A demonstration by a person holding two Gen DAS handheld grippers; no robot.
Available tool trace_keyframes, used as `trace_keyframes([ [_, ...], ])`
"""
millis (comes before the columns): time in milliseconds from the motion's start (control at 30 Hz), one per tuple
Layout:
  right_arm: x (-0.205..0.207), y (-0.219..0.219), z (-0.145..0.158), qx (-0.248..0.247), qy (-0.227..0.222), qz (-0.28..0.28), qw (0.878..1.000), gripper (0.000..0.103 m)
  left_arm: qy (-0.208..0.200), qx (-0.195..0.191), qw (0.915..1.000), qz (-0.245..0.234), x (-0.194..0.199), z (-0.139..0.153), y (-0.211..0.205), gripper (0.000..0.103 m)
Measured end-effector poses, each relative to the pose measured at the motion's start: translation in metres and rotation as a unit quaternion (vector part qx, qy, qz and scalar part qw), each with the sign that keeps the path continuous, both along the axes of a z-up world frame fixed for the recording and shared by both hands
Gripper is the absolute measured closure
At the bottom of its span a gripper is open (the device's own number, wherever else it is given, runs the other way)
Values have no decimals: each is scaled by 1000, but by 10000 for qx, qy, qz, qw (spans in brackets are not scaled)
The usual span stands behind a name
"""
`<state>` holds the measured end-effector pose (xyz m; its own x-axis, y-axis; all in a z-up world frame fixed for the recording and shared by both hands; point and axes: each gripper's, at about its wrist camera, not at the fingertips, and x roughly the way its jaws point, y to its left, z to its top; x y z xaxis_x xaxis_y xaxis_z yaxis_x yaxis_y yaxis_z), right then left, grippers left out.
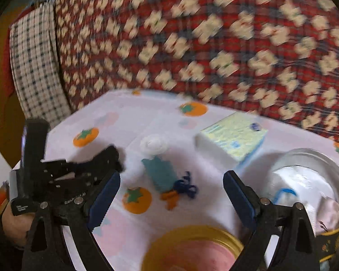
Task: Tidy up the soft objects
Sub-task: 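Lift the black fuzzy cloth with the left tool, then close the right tool on the teal cloth while the left tool holds the black cloth, then carry the teal cloth in the right tool while the left tool carries the black cloth over the tin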
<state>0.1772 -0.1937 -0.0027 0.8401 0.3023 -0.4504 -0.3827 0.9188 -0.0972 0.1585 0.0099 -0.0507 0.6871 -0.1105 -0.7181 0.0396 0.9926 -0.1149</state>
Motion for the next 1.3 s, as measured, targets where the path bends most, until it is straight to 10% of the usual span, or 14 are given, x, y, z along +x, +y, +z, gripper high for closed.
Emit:
trace_keyframes([
  [767, 99, 67, -34, -1027, 1870, -271, 9766, 31, -186, 63, 9984, 529, 6, -4, 24, 74],
  [1100, 104, 62, -33, -745, 1927, -274, 9780, 95, -360, 305, 9975, 533, 2, 1, 17, 74],
  [1300, 91, 64, -26, -608, 1658, -202, 9841, 96, -413, 409, 9967, 563, 0, 2, 15, 74],
])
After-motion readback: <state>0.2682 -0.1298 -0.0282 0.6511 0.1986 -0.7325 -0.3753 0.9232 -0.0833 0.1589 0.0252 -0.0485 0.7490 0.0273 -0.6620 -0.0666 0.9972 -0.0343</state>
